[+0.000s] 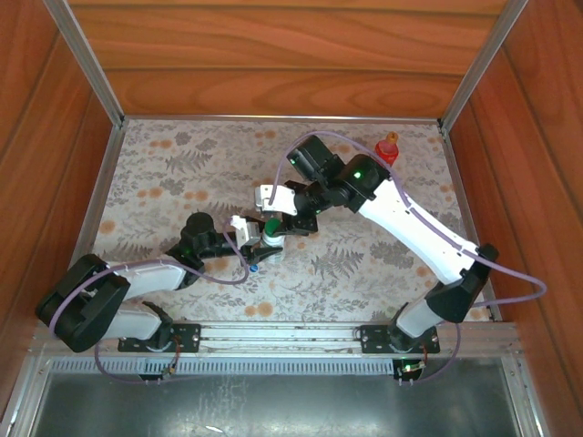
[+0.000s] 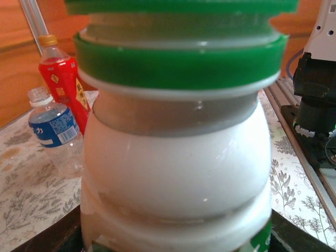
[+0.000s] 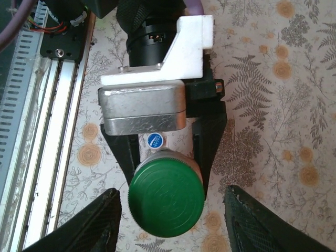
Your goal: Screw on the bottle caps
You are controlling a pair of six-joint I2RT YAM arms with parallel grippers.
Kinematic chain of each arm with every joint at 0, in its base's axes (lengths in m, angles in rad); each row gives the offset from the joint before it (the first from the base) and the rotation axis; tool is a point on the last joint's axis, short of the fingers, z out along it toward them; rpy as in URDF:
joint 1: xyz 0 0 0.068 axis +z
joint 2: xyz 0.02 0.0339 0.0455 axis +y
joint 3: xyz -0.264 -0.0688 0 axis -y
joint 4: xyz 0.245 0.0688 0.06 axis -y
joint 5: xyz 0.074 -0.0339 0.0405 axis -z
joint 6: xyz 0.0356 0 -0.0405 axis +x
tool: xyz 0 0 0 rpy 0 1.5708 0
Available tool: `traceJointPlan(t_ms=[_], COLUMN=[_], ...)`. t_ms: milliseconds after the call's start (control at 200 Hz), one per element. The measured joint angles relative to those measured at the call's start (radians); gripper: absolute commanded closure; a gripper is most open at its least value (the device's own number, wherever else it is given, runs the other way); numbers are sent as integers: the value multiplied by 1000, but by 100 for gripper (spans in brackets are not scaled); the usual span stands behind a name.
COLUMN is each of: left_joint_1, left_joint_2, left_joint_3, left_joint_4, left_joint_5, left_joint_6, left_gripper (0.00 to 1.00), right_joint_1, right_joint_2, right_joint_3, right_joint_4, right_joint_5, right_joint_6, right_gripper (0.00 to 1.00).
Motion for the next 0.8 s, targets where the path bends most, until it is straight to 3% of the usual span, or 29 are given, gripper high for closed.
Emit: traceJointPlan(t_ms=[260, 799], left_joint_1=[0, 0], left_joint_2=[-14, -24], left_joint_3=[-2, -2], left_joint_4=[-23, -53], left_joint_5=[-1, -3], left_joint_6=[9, 13], left_gripper=[43, 43], right_joint_1=[0, 0], right_joint_2=[26, 46], right_joint_3=[13, 18], right_joint_4=[-25, -51], right_joint_5=[-23, -27], right_joint_6=[-21, -34], right_gripper=[43, 56])
